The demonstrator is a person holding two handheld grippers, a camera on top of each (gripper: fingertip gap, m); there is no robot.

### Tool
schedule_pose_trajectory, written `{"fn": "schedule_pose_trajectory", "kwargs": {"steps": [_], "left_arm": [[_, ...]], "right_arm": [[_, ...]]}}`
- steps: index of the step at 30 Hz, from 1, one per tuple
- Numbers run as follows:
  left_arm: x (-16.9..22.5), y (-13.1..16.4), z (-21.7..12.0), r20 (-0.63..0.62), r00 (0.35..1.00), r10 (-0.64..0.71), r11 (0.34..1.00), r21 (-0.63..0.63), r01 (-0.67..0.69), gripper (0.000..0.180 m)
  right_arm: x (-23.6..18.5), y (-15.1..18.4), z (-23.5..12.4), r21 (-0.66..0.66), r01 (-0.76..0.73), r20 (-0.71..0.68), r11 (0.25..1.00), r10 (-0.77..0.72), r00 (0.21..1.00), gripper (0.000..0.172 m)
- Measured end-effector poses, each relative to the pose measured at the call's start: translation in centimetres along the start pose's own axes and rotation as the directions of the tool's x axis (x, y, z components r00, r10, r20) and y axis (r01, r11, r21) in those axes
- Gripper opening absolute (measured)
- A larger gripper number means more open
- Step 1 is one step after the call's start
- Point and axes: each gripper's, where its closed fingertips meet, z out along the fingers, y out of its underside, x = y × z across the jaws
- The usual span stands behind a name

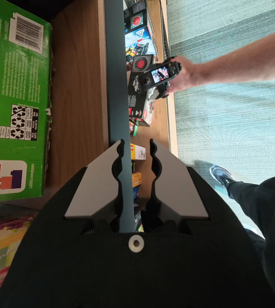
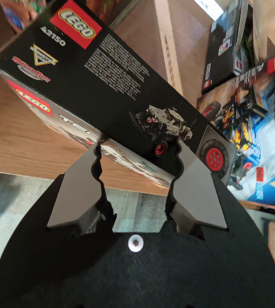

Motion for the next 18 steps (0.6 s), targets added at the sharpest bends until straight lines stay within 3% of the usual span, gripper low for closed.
{"fn": "schedule_pose_trajectory", "kwargs": {"steps": [3, 6, 8, 10, 13, 15, 18], "left_arm": [[0.0, 0.0, 0.0, -0.001, 1.0, 0.006, 1.0, -0.005, -0.006, 0.029], [0.1, 0.1, 0.0, -0.002, 1.0, 0.009, 1.0, -0.004, -0.009, 0.029], [0.0, 0.1, 0.0, -0.001, 1.0, 0.01, 1.0, -0.003, -0.01, 0.029], [0.1, 0.1, 0.0, 0.0, 1.0, 0.012, 1.0, -0.001, -0.012, 0.03], [0.1, 0.0, 0.0, -0.003, 1.0, 0.01, 1.0, 0.001, -0.01, 0.031], [0.1, 0.1, 0.0, -0.005, 1.0, 0.009, 1.0, 0.0, -0.009, 0.031], [0.1, 0.1, -0.1, -0.003, 1.0, 0.007, 1.0, 0.004, -0.007, 0.031]], "right_arm": [[-0.2, -1.2, -1.2, 0.036, -0.025, 0.084, 0.999, 0.021, 0.996, 0.078], [1.1, -1.7, -2.1, 0.057, 0.052, 0.22, 0.997, -0.063, 0.974, 0.105], [2.8, -1.2, -1.2, 0.018, 0.172, 0.262, 0.985, -0.171, 0.95, 0.122], [3.0, -1.5, -0.3, 0.052, 0.317, 0.337, 0.947, -0.316, 0.887, 0.125], [2.9, 0.8, 2.4, -0.073, 0.495, 0.432, 0.866, -0.42, 0.798, 0.136], [2.4, 2.5, 4.2, -0.137, 0.546, 0.474, 0.827, -0.429, 0.769, 0.143], [3.1, 2.3, 5.0, -0.156, 0.512, 0.415, 0.845, -0.415, 0.81, 0.135]]}}
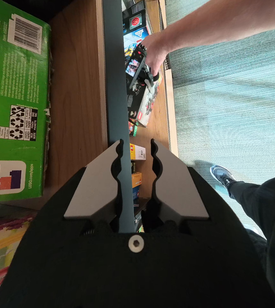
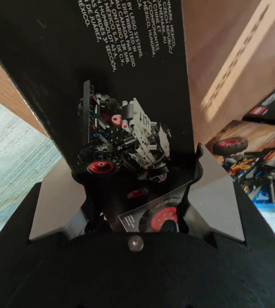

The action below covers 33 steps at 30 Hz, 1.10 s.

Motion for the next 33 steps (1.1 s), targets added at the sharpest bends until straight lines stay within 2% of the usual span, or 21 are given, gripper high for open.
{"fn": "schedule_pose_trajectory", "kwargs": {"steps": [4, 6, 8, 11, 13, 14, 18, 20, 21, 23, 27, 29, 33], "left_arm": [[0.0, 0.0, 0.0, -0.002, 1.0, -0.003, 1.0, 0.003, 0.003, 0.03], [0.0, -0.1, 0.0, -0.003, 1.0, -0.008, 1.0, 0.008, 0.008, 0.03], [-0.1, -0.1, 0.0, 0.0, 1.0, -0.006, 1.0, 0.011, 0.006, 0.03], [-0.1, -0.2, 0.0, 0.002, 1.0, -0.007, 1.0, 0.015, 0.007, 0.029], [-0.2, -0.1, 0.0, 0.007, 1.0, -0.003, 1.0, 0.014, 0.003, 0.029], [-0.2, -0.1, 0.0, 0.007, 1.0, -0.004, 1.0, 0.012, 0.003, 0.029], [-0.1, -0.1, 0.0, 0.001, 1.0, -0.006, 1.0, 0.008, 0.005, 0.028], [-0.2, -0.1, 0.0, 0.001, 1.0, -0.007, 1.0, 0.014, 0.007, 0.028], [-0.2, -0.1, 0.0, 0.003, 1.0, -0.004, 1.0, 0.013, 0.004, 0.028], [-0.2, -0.1, 0.0, 0.002, 1.0, -0.001, 1.0, 0.01, 0.001, 0.028], [-0.2, -0.1, 0.0, 0.002, 1.0, 0.002, 1.0, 0.004, -0.002, 0.028], [-0.2, -0.1, 0.0, -0.002, 1.0, -0.003, 1.0, 0.003, 0.003, 0.028], [-0.2, 0.0, 0.0, 0.004, 1.0, 0.007, 1.0, -0.005, -0.007, 0.027]], "right_arm": [[-0.3, 1.5, -0.4, -0.079, -0.171, -0.023, 0.982, 0.169, 0.985, 0.132], [-0.5, 3.2, -0.8, -0.136, -0.325, -0.057, 0.936, 0.32, 0.946, 0.132], [-0.1, 4.6, -1.0, -0.122, -0.45, -0.103, 0.885, 0.44, 0.892, 0.131], [1.4, 6.2, -0.8, -0.131, -0.666, -0.175, 0.735, 0.644, 0.745, 0.131], [1.8, 5.7, -1.1, -0.084, -0.724, -0.127, 0.685, 0.713, 0.689, 0.13], [2.1, 4.9, -1.8, -0.013, -0.744, -0.08, 0.668, 0.741, 0.666, 0.126], [2.9, 5.2, -6.7, 0.334, -0.665, -0.109, 0.667, 0.729, 0.676, 0.132], [2.2, 6.6, -7.9, 0.456, -0.593, -0.135, 0.664, 0.71, 0.691, 0.138], [1.7, 7.1, -7.7, 0.509, -0.589, -0.09, 0.628, 0.719, 0.689, 0.141], [0.1, 7.8, -6.1, 0.537, -0.614, 0.049, 0.578, 0.705, 0.707, 0.148], [-0.3, 8.2, -3.7, 0.595, -0.587, 0.097, 0.549, 0.676, 0.731, 0.152], [0.2, 7.2, -3.8, 0.66, -0.553, 0.128, 0.508, 0.65, 0.749, 0.155], [1.4, 6.5, -3.8, 0.698, -0.544, 0.153, 0.466, 0.646, 0.748, 0.15]]}}
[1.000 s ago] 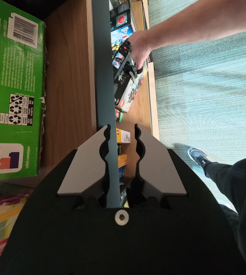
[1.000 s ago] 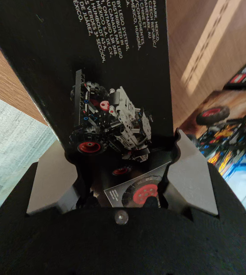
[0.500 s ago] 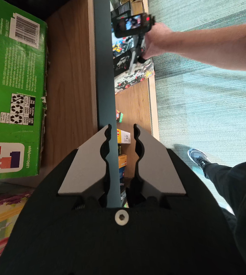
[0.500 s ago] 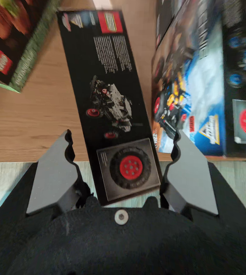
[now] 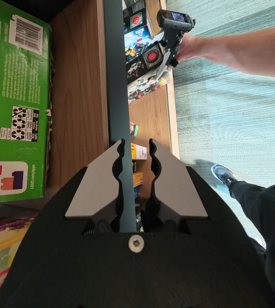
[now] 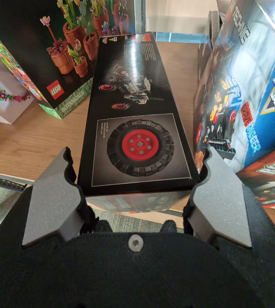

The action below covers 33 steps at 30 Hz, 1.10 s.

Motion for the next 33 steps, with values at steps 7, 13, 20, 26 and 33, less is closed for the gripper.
{"fn": "schedule_pose_trajectory", "kwargs": {"steps": [7, 13, 20, 26, 33], "left_arm": [[0.0, 0.0, 0.0, 0.002, 1.0, 0.0, 1.0, 0.004, 0.0, 0.028], [0.0, -0.1, 0.0, 0.004, 1.0, -0.001, 1.0, 0.015, 0.001, 0.028], [0.0, 0.0, -0.1, -0.001, 1.0, 0.0, 1.0, 0.018, 0.0, 0.027], [0.1, -0.1, -0.1, 0.0, 1.0, 0.006, 1.0, 0.024, -0.006, 0.028], [0.1, -0.1, -0.2, -0.004, 1.0, 0.005, 1.0, 0.028, -0.005, 0.029]], "right_arm": [[-1.6, -0.2, 0.6, -0.026, -0.055, -0.068, 0.998, 0.053, 0.996, 0.141], [-4.1, 0.3, 0.0, 0.036, -0.233, -0.375, 0.972, 0.229, 0.898, 0.14], [-10.9, -6.0, -4.0, 0.216, -0.112, -0.45, 0.97, 0.201, 0.87, 0.074], [-15.0, -2.3, 5.8, -0.038, -0.117, -0.276, 0.992, 0.102, 0.956, 0.025], [-8.7, 0.6, 10.9, -0.137, -0.222, -0.325, 0.965, 0.168, 0.931, 0.02]]}}
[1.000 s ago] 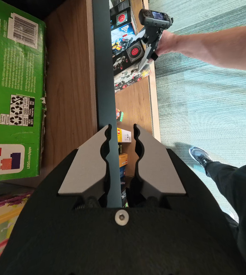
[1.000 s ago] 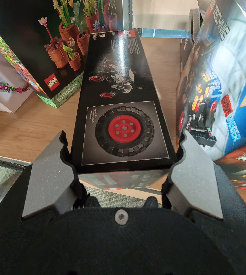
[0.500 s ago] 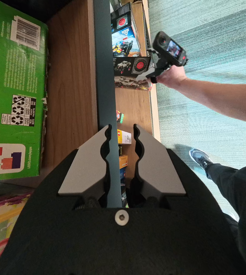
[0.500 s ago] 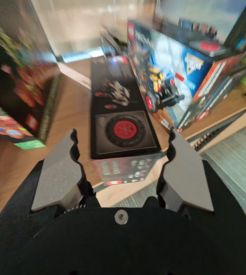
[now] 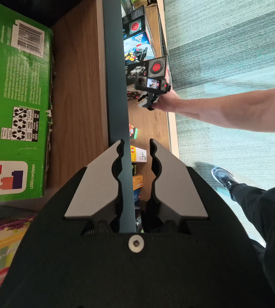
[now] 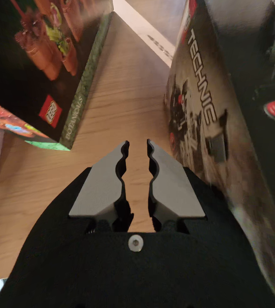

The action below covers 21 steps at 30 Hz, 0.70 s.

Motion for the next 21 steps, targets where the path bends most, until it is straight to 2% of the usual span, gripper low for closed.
{"fn": "schedule_pose_trajectory", "kwargs": {"steps": [4, 5, 6, 8, 10, 12, 14, 16, 19, 21], "left_arm": [[0.0, 0.0, 0.0, -0.004, 1.0, -0.005, 1.0, 0.0, 0.005, 0.029], [0.0, 0.0, 0.0, -0.004, 1.0, -0.007, 1.0, 0.001, 0.007, 0.028], [-0.1, -0.1, 0.0, -0.004, 1.0, -0.012, 1.0, 0.004, 0.012, 0.027], [-0.2, -0.1, 0.0, -0.003, 1.0, -0.016, 1.0, 0.01, 0.016, 0.026], [-0.2, -0.1, -0.1, -0.004, 1.0, -0.019, 1.0, 0.011, 0.019, 0.026], [-0.2, -0.2, -0.1, -0.005, 1.0, -0.026, 1.0, 0.015, 0.026, 0.026], [-0.3, -0.3, -0.1, -0.009, 0.999, -0.032, 0.999, 0.016, 0.032, 0.025], [-0.3, -0.3, -0.1, -0.009, 0.999, -0.031, 0.999, 0.017, 0.031, 0.025], [-0.3, -0.2, 0.0, -0.001, 1.0, -0.025, 1.0, 0.009, 0.025, 0.024], [-0.3, -0.2, 0.0, -0.005, 1.0, -0.027, 1.0, 0.006, 0.027, 0.024]], "right_arm": [[2.2, 0.0, 1.5, -0.034, 0.006, 0.006, 0.999, -0.006, 1.0, 0.021], [2.1, 0.0, 1.2, -0.033, 0.01, 0.042, 0.999, -0.009, 0.999, 0.018], [1.4, -0.3, 0.3, -0.003, 0.013, 0.112, 1.0, -0.013, 0.994, 0.013], [1.0, -1.1, -3.4, 0.12, 0.003, 0.165, 0.993, -0.023, 0.986, 0.019], [2.4, -1.2, -8.4, 0.274, -0.042, 0.087, 0.961, 0.018, 0.996, 0.042], [4.9, 0.3, -12.6, 0.36, -0.083, -0.02, 0.929, 0.096, 0.995, 0.062], [6.7, 2.1, -14.0, 0.379, -0.077, -0.059, 0.922, 0.107, 0.992, 0.065], [8.0, 3.0, -13.3, 0.364, -0.103, -0.067, 0.926, 0.136, 0.988, 0.082], [7.6, 1.2, -15.3, 0.419, -0.021, -0.046, 0.908, 0.045, 0.998, 0.069], [8.1, 0.5, -17.7, 0.466, -0.026, -0.043, 0.884, 0.053, 0.998, 0.064]]}}
